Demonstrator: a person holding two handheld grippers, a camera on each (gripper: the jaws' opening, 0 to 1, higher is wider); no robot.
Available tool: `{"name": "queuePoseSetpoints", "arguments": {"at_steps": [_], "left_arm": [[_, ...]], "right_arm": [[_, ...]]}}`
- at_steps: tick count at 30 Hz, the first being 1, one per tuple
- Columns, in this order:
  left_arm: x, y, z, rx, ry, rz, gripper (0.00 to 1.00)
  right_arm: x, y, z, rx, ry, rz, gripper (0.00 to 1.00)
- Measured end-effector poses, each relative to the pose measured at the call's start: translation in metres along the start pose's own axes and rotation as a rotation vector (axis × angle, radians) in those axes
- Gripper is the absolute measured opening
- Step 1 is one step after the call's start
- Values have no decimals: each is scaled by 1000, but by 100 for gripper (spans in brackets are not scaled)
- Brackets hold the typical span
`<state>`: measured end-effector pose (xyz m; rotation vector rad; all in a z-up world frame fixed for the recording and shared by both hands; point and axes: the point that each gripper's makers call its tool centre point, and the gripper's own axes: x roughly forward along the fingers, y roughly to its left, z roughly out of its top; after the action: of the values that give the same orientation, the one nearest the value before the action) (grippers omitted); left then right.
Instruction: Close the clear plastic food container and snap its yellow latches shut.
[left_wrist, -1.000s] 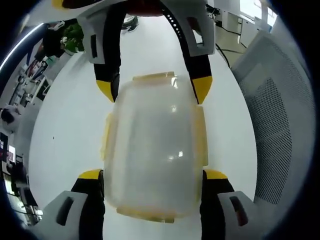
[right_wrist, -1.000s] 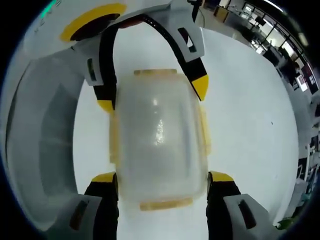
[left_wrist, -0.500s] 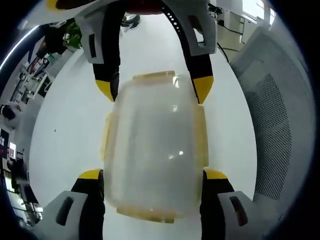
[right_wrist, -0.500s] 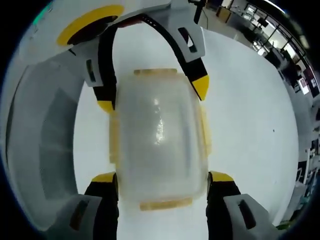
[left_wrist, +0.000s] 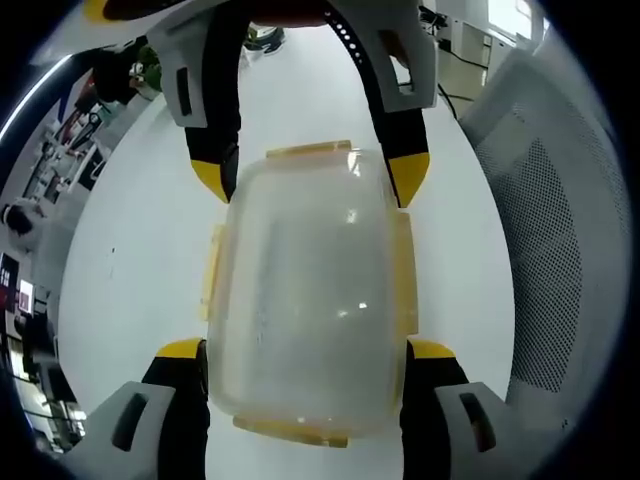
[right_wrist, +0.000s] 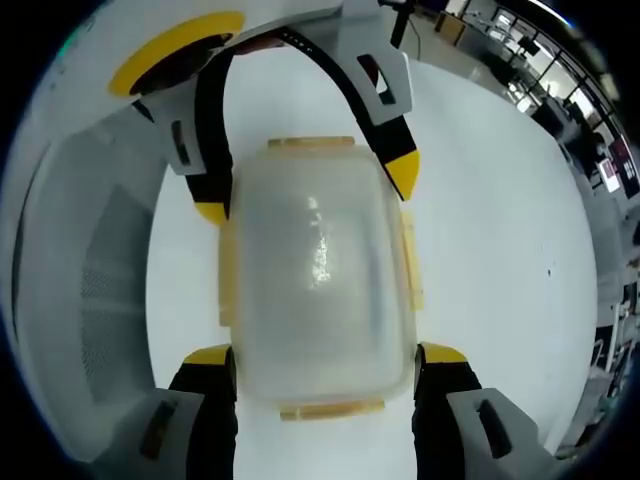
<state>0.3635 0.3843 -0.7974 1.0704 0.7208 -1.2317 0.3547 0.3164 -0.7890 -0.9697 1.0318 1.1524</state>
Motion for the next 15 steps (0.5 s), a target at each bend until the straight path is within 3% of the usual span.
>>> {"name": "queuePoseSetpoints", "arguments": {"at_steps": [15], "left_arm": [[0, 0, -1, -9, -1, 2, 79]], "right_arm": [[1, 0, 2, 0, -12, 1, 71]]}}
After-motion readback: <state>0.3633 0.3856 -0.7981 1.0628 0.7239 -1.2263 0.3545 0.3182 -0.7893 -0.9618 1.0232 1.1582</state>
